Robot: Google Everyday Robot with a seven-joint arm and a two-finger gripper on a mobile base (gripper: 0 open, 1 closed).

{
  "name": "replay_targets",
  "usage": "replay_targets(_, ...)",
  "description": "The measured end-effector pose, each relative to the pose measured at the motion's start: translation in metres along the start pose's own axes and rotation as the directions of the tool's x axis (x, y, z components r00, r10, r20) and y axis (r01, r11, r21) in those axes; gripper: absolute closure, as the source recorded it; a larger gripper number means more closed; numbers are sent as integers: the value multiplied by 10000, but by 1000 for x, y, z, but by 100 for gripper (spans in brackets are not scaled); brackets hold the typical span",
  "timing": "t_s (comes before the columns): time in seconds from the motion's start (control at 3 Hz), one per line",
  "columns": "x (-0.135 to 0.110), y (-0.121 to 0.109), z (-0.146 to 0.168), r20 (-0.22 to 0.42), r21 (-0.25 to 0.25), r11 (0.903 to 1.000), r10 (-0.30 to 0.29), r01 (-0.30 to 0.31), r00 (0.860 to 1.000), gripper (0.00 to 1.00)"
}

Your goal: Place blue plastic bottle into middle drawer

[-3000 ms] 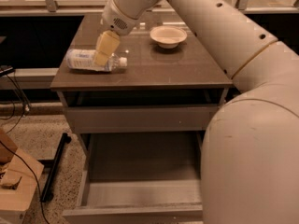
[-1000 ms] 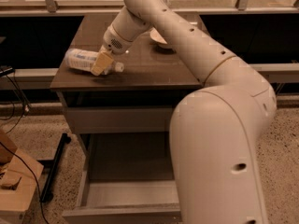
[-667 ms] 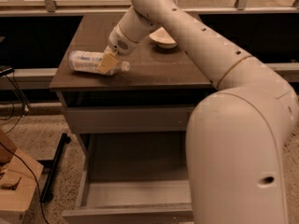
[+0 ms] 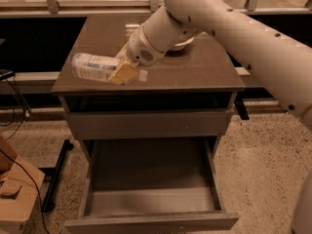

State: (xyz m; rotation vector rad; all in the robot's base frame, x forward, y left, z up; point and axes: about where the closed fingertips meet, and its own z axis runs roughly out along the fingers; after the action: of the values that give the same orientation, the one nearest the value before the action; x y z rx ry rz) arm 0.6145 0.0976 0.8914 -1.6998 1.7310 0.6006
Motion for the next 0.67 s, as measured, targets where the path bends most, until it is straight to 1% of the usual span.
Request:
replay_targets(0.33, -1, 73, -33, 443, -269, 9988, -399, 411, 9982, 100)
replay_targets(0.67, 17, 134, -45, 490, -626, 9980, 39, -8, 9988, 100)
